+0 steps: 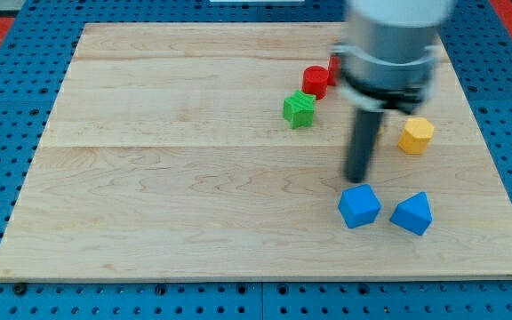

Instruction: Pair up the yellow green and the red color blocks individually

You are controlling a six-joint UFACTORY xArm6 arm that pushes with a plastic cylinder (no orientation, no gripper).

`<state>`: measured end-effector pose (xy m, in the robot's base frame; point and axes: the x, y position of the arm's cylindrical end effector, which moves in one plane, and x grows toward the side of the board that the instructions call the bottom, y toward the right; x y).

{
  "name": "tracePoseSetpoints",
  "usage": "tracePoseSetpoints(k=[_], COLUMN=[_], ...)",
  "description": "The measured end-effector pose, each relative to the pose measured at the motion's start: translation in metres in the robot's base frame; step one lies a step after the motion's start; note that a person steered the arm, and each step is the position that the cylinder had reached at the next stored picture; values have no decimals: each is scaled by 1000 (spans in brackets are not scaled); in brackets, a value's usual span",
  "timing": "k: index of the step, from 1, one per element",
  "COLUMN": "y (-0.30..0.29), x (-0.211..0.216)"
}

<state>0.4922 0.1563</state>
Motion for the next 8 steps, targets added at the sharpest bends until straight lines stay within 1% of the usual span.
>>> tracePoseSetpoints(k=[1,2,3,4,5,6,7,8], y=[84,86,52,45,114,123,45,-37], x=[-7,-50,-50,-59,-118,-162,-203,-172])
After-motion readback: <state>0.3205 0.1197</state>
